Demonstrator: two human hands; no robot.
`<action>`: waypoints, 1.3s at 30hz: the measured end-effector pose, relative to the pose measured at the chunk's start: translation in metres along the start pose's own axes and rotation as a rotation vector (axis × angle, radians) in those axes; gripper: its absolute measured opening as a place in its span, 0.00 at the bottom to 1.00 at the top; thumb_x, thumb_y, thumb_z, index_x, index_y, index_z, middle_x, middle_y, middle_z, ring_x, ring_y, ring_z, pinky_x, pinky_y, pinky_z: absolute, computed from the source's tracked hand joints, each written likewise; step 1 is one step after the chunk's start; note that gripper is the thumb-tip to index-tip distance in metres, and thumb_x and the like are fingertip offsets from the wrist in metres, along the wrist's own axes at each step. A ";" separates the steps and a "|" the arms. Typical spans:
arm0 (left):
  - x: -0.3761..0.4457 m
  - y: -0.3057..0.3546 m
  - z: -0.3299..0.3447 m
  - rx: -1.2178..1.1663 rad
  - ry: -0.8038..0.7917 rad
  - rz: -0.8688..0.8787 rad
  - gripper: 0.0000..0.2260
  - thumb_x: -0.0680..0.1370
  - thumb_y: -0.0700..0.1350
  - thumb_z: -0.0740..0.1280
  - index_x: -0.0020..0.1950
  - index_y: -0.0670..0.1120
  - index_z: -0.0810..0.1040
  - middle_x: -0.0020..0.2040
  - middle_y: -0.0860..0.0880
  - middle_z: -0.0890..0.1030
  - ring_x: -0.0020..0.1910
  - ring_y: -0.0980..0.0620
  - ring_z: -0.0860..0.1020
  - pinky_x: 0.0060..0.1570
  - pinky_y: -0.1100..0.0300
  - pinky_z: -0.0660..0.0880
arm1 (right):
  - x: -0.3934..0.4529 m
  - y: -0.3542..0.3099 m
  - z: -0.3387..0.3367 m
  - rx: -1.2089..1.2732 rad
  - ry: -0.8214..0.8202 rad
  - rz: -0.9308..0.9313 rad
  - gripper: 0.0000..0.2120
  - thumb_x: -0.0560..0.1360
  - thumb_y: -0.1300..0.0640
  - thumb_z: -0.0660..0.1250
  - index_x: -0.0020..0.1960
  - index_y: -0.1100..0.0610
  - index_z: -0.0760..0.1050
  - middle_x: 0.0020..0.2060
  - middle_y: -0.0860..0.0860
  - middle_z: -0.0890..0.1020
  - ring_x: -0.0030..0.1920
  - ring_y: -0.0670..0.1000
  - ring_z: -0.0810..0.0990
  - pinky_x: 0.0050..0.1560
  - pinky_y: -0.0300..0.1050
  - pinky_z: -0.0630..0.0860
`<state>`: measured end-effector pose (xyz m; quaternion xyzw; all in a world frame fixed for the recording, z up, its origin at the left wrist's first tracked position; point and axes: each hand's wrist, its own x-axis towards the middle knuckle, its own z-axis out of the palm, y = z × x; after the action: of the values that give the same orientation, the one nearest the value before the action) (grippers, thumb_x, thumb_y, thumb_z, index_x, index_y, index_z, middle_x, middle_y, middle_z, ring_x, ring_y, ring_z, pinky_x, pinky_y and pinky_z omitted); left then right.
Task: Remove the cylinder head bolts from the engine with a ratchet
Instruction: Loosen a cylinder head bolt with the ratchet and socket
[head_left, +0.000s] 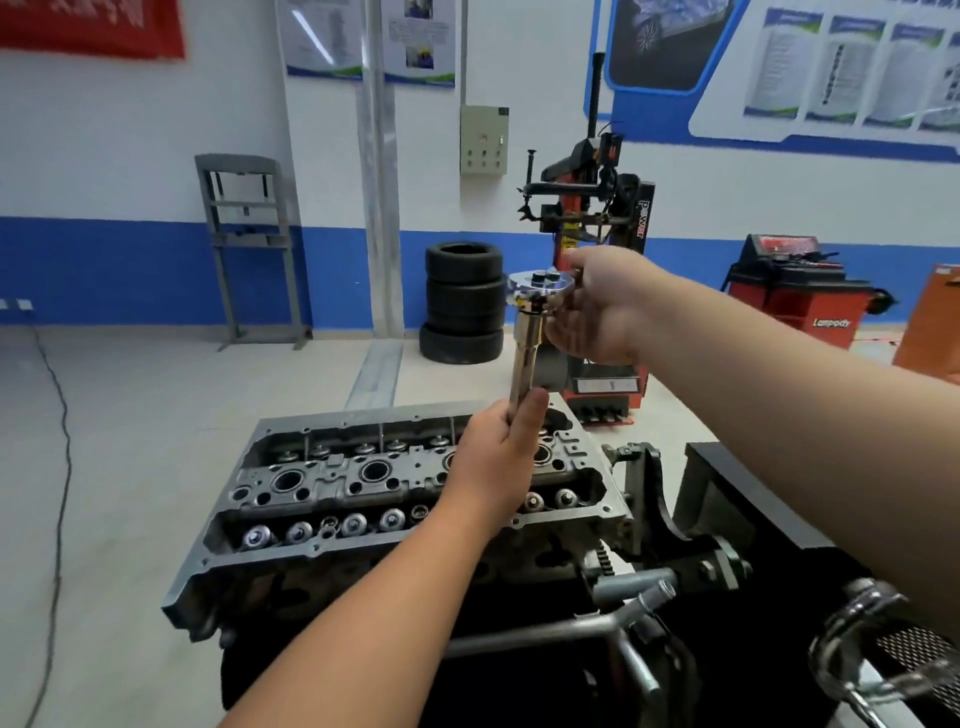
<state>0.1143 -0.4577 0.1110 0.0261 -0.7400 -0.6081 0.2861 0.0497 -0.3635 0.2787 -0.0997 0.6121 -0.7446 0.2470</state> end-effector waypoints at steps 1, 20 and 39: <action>-0.001 0.001 0.000 0.004 -0.005 -0.004 0.37 0.64 0.84 0.60 0.37 0.48 0.66 0.29 0.53 0.66 0.31 0.48 0.63 0.36 0.48 0.62 | -0.007 -0.002 -0.009 -0.186 -0.015 -0.004 0.16 0.82 0.47 0.62 0.43 0.58 0.72 0.26 0.51 0.78 0.26 0.48 0.77 0.31 0.39 0.77; -0.007 0.014 -0.006 -0.145 -0.075 -0.099 0.29 0.69 0.75 0.61 0.33 0.47 0.65 0.27 0.51 0.65 0.27 0.53 0.62 0.32 0.59 0.63 | -0.022 -0.007 -0.037 -1.733 -0.221 -1.327 0.20 0.81 0.47 0.55 0.72 0.44 0.59 0.56 0.54 0.76 0.49 0.59 0.77 0.47 0.56 0.76; -0.002 0.011 -0.003 -0.106 -0.050 -0.088 0.30 0.68 0.76 0.60 0.35 0.48 0.66 0.27 0.53 0.66 0.26 0.55 0.63 0.29 0.63 0.65 | -0.028 -0.007 -0.041 -1.617 -0.122 -1.335 0.20 0.81 0.55 0.62 0.72 0.44 0.68 0.54 0.48 0.78 0.47 0.51 0.74 0.40 0.49 0.72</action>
<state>0.1207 -0.4565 0.1202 0.0283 -0.7119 -0.6589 0.2414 0.0532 -0.3138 0.2797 -0.5895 0.7343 -0.0928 -0.3236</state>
